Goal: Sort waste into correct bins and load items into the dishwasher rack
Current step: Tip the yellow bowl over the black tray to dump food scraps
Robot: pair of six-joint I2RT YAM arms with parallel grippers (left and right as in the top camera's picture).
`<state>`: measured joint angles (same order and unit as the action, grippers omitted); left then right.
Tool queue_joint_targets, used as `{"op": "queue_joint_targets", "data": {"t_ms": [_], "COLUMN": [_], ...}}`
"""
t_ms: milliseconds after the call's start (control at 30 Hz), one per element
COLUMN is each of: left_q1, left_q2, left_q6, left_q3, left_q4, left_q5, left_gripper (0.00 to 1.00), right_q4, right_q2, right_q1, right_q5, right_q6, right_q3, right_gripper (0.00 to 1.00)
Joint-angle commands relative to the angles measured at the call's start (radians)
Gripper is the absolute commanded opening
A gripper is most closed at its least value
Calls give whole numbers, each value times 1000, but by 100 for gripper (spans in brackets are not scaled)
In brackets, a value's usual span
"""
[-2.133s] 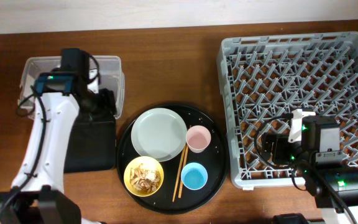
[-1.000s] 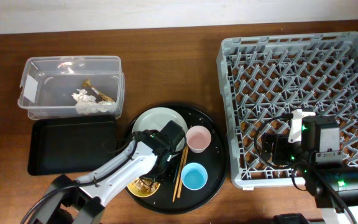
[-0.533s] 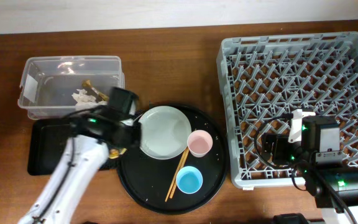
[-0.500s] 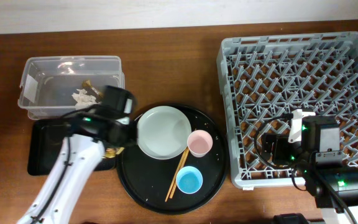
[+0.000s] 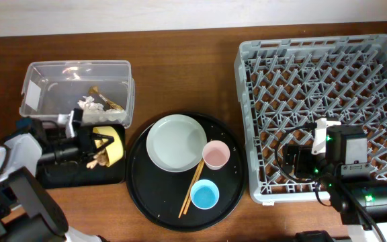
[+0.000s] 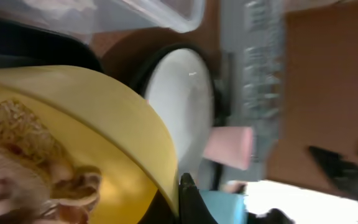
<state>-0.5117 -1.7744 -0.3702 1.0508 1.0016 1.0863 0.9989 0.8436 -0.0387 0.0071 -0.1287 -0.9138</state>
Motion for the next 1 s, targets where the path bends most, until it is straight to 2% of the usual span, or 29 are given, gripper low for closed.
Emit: {"op": "queue_joint_targets", "data": {"t_ms": [0, 267, 467, 667, 700, 733, 800, 833, 867, 900, 933, 967], "left_q1": [-78, -209, -236, -236, -236, -236, -236, -236, -236, -236, -235, -235], "left_q2": [-59, -59, -59, -59, -59, -59, -59, -59, -59, -59, -56, -55], "left_q6": [-73, -72, -72, -5, -30, -187, -201, -142, 18, 63, -10, -90], "left_q3": [-8, -9, -9, -9, -9, -9, -9, -9, -9, -9, -4, -2], "left_q4": [25, 156, 190, 200, 180, 101, 65, 66, 72, 96, 134, 114], "left_q5": [233, 485, 487, 487, 487, 441, 330, 329, 333, 405, 488, 486], "left_gripper": [0, 0, 0, 0, 0, 0, 0, 0, 0, 0, 0, 0], "right_q4": [1, 1, 1, 0, 0, 0, 1, 0, 0, 1, 2, 3], "right_q2": [1, 1, 1, 1, 1, 1, 1, 1, 1, 1, 1, 1], "right_q1": [6, 6, 6, 6, 6, 6, 6, 6, 6, 6, 6, 6], "right_q5": [-3, -3, -3, -3, -3, -3, -3, -3, -3, -3, -3, -3], "right_q6": [-3, -3, -3, -3, -3, -3, -3, -3, -3, -3, -3, -3], "right_q3": [-18, -18, -18, -18, -18, -18, -18, -18, -18, -18, -18, -18], "right_gripper": [99, 99, 99, 99, 99, 99, 99, 99, 99, 99, 99, 99]}}
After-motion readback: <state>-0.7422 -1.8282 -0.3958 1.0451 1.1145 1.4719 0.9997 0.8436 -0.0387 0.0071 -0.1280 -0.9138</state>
